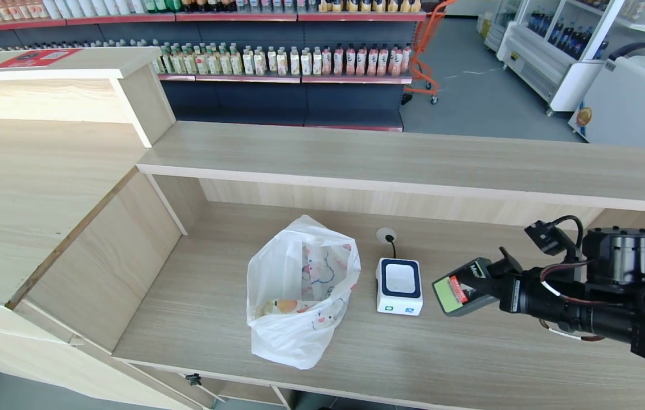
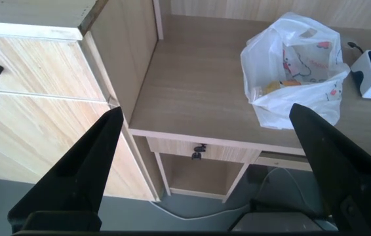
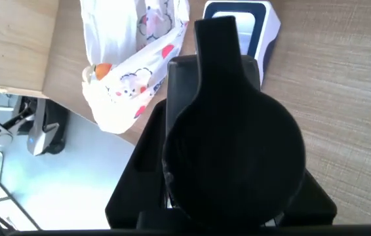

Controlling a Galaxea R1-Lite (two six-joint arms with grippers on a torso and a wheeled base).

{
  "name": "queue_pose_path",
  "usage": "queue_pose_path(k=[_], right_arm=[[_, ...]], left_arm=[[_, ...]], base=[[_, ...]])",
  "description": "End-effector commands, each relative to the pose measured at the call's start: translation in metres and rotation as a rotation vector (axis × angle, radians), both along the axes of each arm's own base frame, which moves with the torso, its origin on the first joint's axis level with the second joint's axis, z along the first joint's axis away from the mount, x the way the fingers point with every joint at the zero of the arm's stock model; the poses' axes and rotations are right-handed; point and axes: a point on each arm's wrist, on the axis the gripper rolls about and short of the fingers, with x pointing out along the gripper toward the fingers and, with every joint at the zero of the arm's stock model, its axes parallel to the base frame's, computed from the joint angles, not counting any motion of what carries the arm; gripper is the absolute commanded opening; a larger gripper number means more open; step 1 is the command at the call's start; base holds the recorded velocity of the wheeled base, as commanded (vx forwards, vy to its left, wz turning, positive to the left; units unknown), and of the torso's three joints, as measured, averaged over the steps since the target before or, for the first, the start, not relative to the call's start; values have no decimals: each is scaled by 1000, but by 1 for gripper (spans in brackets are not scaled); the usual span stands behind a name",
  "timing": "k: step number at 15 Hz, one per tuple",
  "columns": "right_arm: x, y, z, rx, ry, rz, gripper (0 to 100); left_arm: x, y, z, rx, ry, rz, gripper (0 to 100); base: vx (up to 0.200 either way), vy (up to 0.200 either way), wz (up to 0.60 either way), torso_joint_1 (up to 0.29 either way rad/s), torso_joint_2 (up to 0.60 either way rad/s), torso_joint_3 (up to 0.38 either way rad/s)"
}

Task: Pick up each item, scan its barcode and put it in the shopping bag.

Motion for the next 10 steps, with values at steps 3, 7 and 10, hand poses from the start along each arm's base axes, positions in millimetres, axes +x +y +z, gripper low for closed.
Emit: queue_pose_path(k=[3,7,10], right_arm=[[42,13,-57,-68,7,37,0],[63,24,-76,-63,-23,50,0],[78,44,-77,-19,-34,76,0]], left_arm=[[0,0,0,0,0,0,100],[0,0,0,0,-2,0,100],[0,0,0,0,0,0,100]], base=[[0,0,0,0,0,0],[0,0,0,0,0,0],[0,0,0,0,0,0]])
